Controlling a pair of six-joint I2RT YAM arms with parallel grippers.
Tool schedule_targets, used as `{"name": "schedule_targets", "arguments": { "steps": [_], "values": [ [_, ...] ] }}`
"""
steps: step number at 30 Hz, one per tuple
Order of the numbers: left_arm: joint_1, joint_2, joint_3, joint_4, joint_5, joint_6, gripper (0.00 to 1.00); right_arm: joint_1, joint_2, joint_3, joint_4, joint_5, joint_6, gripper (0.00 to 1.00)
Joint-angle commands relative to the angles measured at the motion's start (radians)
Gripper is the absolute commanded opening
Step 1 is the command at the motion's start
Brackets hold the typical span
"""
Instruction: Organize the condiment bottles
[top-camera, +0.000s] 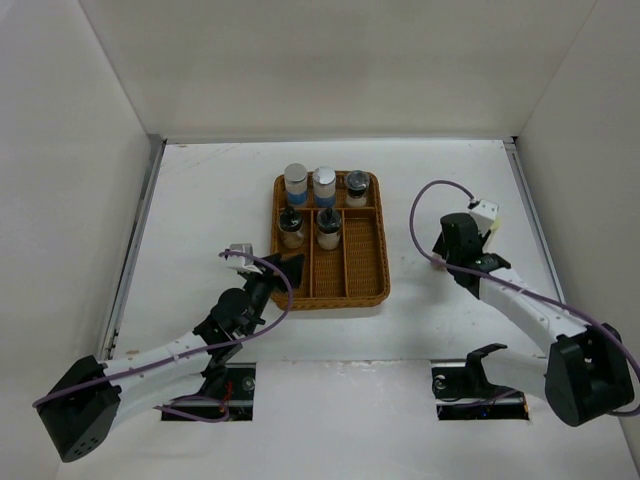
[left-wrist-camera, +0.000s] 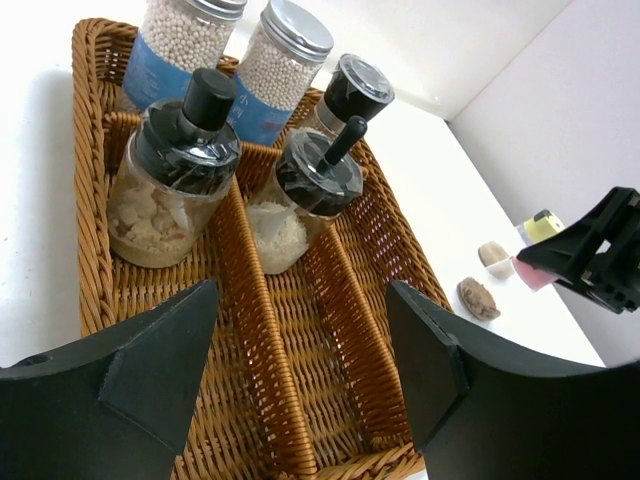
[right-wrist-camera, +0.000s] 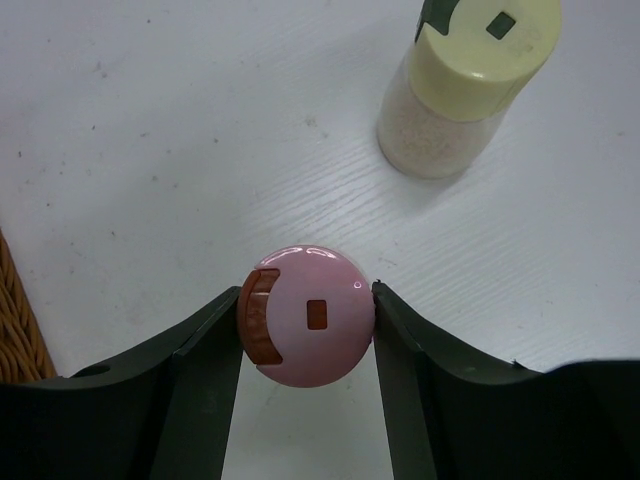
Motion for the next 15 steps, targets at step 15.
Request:
{"name": "schedule_targets", "arguments": {
  "steps": [15],
  "values": [
    [0.011, -0.022, -0.007, 0.061, 0.005, -0.015, 0.71, 0.394, 0.088, 0.343, 0.182, 0.012, -0.089, 0.42]
  ]
}}
